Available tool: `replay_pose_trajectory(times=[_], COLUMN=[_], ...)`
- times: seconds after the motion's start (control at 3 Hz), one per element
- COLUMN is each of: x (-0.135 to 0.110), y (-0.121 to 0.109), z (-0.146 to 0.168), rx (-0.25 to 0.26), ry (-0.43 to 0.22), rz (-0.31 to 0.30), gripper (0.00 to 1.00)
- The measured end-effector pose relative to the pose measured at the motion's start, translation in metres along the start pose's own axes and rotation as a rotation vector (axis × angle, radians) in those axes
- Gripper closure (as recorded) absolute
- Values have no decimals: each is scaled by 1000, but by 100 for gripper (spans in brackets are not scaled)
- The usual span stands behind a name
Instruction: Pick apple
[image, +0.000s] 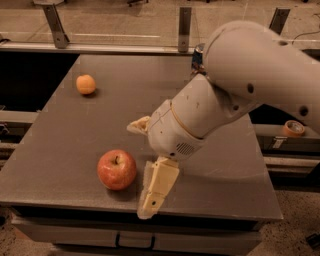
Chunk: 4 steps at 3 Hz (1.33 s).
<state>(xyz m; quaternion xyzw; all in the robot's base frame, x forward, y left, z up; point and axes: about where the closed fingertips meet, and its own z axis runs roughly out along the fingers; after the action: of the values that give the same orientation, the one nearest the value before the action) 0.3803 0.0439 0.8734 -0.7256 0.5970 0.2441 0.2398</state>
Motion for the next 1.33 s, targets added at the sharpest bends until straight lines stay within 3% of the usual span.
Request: replay_pose_trajectory(times=[0.33,0.67,1.33], x=[-6,0,-8], y=[-10,-21,-41], z=[27,47,56], rx=[-10,-9,-7], ry=[-50,-79,-117], rz=[6,44,94], gripper=[0,16,62])
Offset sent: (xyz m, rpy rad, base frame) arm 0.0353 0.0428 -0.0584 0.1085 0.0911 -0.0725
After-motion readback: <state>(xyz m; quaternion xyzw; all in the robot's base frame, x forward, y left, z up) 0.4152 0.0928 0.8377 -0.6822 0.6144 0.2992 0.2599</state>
